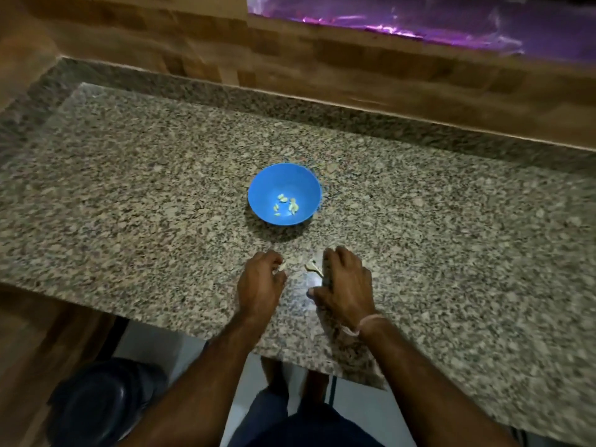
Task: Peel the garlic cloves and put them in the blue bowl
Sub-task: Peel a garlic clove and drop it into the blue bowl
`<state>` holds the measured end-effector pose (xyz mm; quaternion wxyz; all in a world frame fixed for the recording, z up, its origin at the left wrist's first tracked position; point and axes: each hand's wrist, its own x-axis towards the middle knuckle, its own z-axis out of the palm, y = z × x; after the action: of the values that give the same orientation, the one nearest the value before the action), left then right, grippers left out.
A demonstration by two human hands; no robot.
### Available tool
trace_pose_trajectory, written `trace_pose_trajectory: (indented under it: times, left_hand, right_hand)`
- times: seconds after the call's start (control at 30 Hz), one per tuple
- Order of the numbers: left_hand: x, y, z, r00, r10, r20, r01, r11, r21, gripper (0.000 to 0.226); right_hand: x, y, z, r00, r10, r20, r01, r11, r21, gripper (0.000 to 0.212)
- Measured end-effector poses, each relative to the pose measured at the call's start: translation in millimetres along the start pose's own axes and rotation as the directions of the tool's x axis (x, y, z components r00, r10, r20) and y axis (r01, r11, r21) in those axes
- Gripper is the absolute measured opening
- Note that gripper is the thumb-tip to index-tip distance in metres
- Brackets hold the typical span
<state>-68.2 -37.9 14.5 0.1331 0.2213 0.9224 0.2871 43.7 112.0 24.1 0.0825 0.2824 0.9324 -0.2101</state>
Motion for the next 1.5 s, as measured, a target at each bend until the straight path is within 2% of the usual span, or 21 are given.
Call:
trace_pose_trajectory:
  times: [0.07, 0.33, 0.4, 0.47, 0.57, 0.63, 0.73, 0.8, 0.87, 0.9, 0.97, 1.07, 1.2, 1.3, 1.33, 1.4, 1.5]
  left_hand:
    - [4.0, -0.2, 5.9, 1.000, 0.011, -0.010, -0.010, 1.000, 0.022, 0.019]
    - [6.5, 4.7, 4.5, 0.999, 0.024, -0.026, -0.022, 0.997, 0.081, 0.027]
    - [9.7, 14.1, -3.7, 0.997, 0.009, -0.082, -0.010, 1.000, -0.013, 0.024]
    - [18.3, 27.9, -16.0, 0.982, 0.065, -0.180, -0.086, 0.990, -0.109, 0.016]
    - [46.9, 45.9, -34.5, 0.945, 0.157, -0.286, -0.198, 0.973, -0.119, 0.006]
    - [70.4, 50.2, -39.2, 0.949, 0.165, -0.269, -0.188, 0.980, -0.061, 0.007]
    - [93.2, 46.8, -40.8, 0.968, 0.155, -0.197, -0.156, 0.988, 0.011, 0.024]
    - [89.3, 42.8, -42.6, 0.954, 0.200, -0.225, -0.204, 0.979, 0.003, 0.027]
    - [69.0, 35.4, -37.8, 0.934, 0.254, -0.250, -0.283, 0.955, -0.087, 0.017]
    - [54.3, 30.0, -31.7, 0.941, 0.262, -0.216, -0.299, 0.940, -0.163, 0.012]
    - [29.3, 17.9, -13.7, 0.974, 0.214, -0.076, -0.227, 0.930, -0.290, 0.013]
    - [15.4, 1.4, 16.1, 0.989, 0.076, 0.128, -0.027, 0.937, -0.348, 0.026]
    - [19.2, 4.3, 29.2, 0.979, -0.012, 0.202, 0.091, 0.917, -0.388, 0.026]
    - [21.6, 14.2, 27.1, 0.967, -0.100, 0.235, 0.201, 0.868, -0.455, 0.016]
    - [21.1, 16.6, 26.2, 0.961, -0.132, 0.244, 0.239, 0.840, -0.488, 0.016]
    - [18.3, 19.5, 25.1, 0.938, -0.176, 0.299, 0.325, 0.748, -0.579, 0.016]
    - [11.4, 26.9, 23.6, 0.880, -0.188, 0.435, 0.464, 0.528, -0.711, 0.016]
  right_hand:
    - [1.0, 3.1, 2.9, 1.000, 0.001, -0.003, -0.001, 0.999, -0.045, 0.094]
    - [7.6, 3.8, 7.5, 0.999, 0.033, -0.003, -0.033, 0.999, -0.031, 0.099]
    - [10.1, 1.8, 8.0, 0.999, 0.052, 0.000, -0.052, 0.998, -0.021, 0.102]
    - [12.2, 1.3, 7.9, 0.998, 0.062, 0.003, -0.062, 0.998, -0.015, 0.104]
    - [13.2, 0.9, 9.0, 0.998, 0.069, -0.004, -0.069, 0.998, -0.010, 0.105]
    - [12.9, 1.0, 9.7, 0.998, 0.068, -0.009, -0.068, 0.998, 0.004, 0.106]
    - [13.2, 0.0, 10.5, 0.997, 0.071, -0.002, -0.071, 0.997, 0.008, 0.107]
    - [13.2, -0.2, 12.6, 0.998, 0.069, -0.013, -0.069, 0.997, 0.019, 0.104]
    - [11.8, 1.0, 17.2, 0.995, 0.069, -0.079, -0.061, 0.994, 0.094, 0.092]
    - [10.6, 2.0, 20.9, 0.989, 0.068, -0.133, -0.046, 0.986, 0.158, 0.082]
    - [8.4, 0.2, 28.3, 0.971, 0.070, -0.227, -0.004, 0.961, 0.277, 0.060]
    - [8.8, -9.2, 38.1, 0.963, 0.060, -0.264, 0.034, 0.940, 0.338, 0.033]
    - [12.5, -16.8, 44.2, 0.961, 0.073, -0.269, 0.040, 0.918, 0.394, 0.016]
    - [11.4, -13.6, 45.2, 0.951, 0.107, -0.289, 0.052, 0.868, 0.493, 0.017]
    - [10.5, -11.4, 43.0, 0.954, 0.128, -0.272, 0.050, 0.825, 0.562, 0.013]
    - [10.3, -7.8, 35.9, 0.964, 0.196, -0.181, 0.002, 0.672, 0.741, 0.005]
    - [6.0, -0.5, 24.2, 0.978, 0.209, -0.030, -0.062, 0.422, 0.905, 0.007]
